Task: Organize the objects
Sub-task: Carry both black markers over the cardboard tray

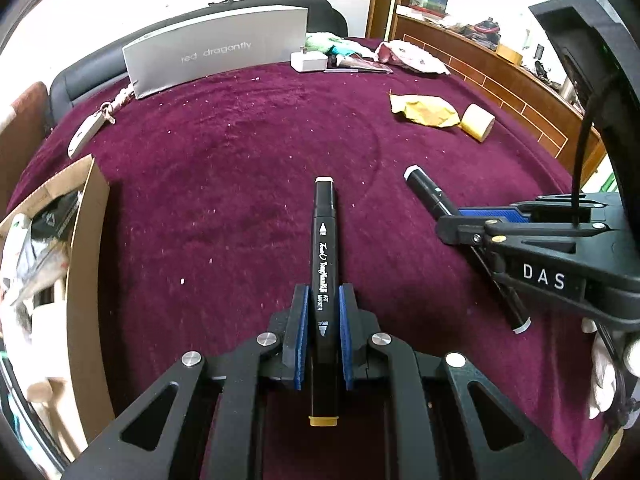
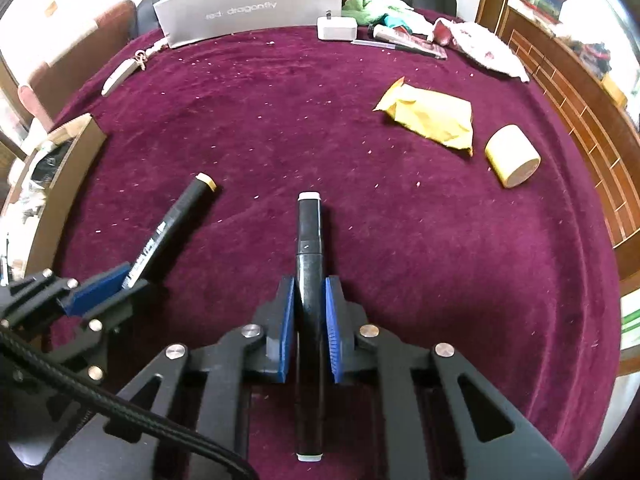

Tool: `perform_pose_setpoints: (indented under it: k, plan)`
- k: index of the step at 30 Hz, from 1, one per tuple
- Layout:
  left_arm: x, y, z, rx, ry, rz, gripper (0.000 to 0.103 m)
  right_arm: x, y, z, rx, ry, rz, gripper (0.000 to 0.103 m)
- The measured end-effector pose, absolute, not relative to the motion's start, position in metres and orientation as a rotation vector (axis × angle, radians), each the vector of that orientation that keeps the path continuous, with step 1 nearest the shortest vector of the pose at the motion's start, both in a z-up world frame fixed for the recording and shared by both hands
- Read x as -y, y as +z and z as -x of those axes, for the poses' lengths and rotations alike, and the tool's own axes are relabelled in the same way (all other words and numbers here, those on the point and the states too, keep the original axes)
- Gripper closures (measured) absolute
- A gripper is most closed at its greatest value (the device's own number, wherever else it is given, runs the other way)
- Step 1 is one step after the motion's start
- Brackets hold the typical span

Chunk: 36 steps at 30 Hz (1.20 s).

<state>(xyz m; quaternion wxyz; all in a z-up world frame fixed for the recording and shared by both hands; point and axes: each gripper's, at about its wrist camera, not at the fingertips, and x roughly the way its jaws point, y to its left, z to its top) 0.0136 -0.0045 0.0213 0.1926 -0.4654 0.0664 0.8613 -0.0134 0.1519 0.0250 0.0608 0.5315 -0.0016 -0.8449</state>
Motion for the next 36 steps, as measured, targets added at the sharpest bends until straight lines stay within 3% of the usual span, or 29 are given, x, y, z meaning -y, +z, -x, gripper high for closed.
perform_pose_setpoints:
  k: [13, 36]
  plan:
    - [0.017, 0.037, -0.057, -0.169, 2.441, 1.270, 0.092, -0.145, 0.034, -0.025, 0.121, -2.532, -1.555, 0.091]
    - [0.093, 0.074, -0.112, -0.072, 2.579, 1.125, 0.092, -0.060, 0.094, -0.085, -0.027, -2.533, -1.343, 0.090]
